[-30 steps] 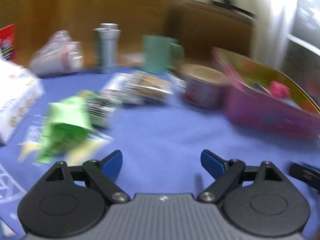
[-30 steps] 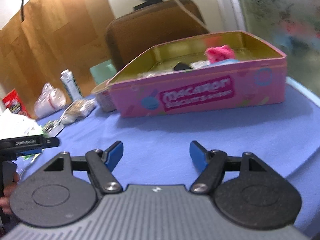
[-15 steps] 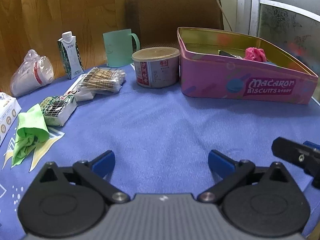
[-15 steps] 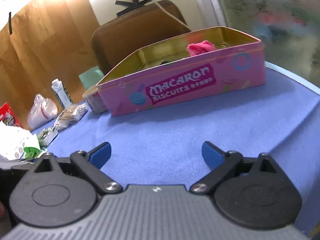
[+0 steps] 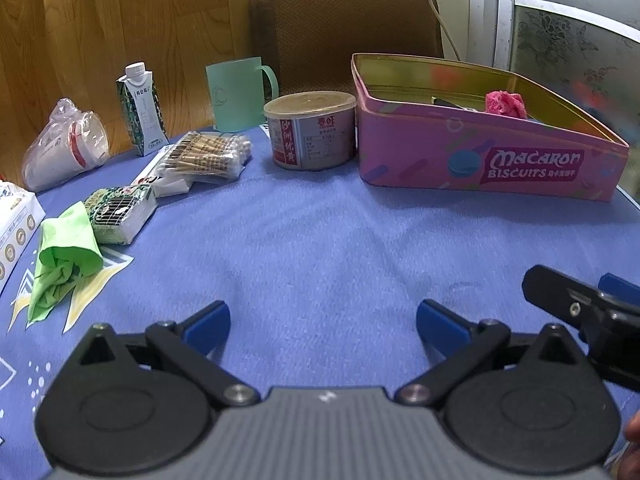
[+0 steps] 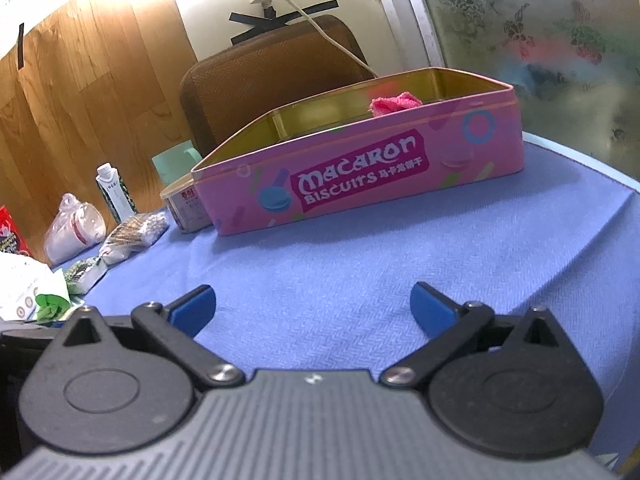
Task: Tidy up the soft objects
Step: 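Set the green cloth down beside the tissue pack and open the left tool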
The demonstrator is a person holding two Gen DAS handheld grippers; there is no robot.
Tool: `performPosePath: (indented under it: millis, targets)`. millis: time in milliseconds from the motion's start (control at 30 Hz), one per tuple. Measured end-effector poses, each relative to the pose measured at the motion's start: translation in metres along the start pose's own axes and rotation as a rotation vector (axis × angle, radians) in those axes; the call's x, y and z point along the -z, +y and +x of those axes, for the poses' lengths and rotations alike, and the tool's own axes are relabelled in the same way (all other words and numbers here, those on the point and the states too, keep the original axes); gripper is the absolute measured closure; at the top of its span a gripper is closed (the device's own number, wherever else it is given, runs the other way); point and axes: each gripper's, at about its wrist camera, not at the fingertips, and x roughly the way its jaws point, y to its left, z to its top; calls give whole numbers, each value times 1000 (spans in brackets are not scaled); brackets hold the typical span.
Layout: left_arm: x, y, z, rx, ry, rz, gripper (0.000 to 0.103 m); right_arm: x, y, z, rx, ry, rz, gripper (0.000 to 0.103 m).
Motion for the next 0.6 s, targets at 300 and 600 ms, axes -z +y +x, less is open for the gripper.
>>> performPosePath:
  millis: [300,600]
  targets:
    - [3,9,-6,-2,1,-6,0,-1,10,-2,10,37,-25,0]
    - [28,80,-22,-103,-31,-120,0,3,63,14,-120,119,-178,0]
